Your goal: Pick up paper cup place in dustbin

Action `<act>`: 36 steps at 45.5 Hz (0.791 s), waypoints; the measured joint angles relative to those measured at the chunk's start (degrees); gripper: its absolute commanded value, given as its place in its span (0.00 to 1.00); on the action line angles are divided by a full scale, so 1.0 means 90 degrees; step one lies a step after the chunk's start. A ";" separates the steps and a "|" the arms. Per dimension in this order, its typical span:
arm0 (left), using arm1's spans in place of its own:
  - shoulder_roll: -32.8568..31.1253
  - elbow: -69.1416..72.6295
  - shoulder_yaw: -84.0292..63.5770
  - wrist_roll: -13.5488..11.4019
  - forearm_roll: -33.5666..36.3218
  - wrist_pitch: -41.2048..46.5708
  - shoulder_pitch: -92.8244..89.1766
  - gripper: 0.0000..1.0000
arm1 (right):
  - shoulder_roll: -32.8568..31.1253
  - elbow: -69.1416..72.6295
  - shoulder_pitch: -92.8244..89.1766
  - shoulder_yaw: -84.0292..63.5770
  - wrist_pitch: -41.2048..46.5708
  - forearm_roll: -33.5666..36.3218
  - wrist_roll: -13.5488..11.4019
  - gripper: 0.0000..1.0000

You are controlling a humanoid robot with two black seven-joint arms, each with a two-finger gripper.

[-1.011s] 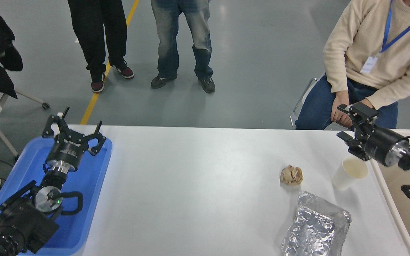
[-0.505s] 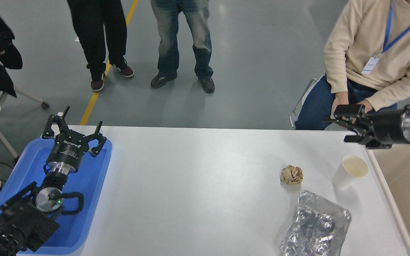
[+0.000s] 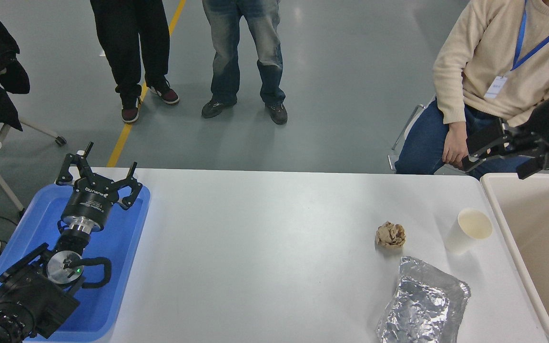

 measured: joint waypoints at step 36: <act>-0.0004 -0.0003 0.0000 0.0010 0.0000 0.0000 -0.0008 1.00 | 0.0027 -0.0212 -0.0055 0.0071 0.0152 -0.0189 -0.0508 1.00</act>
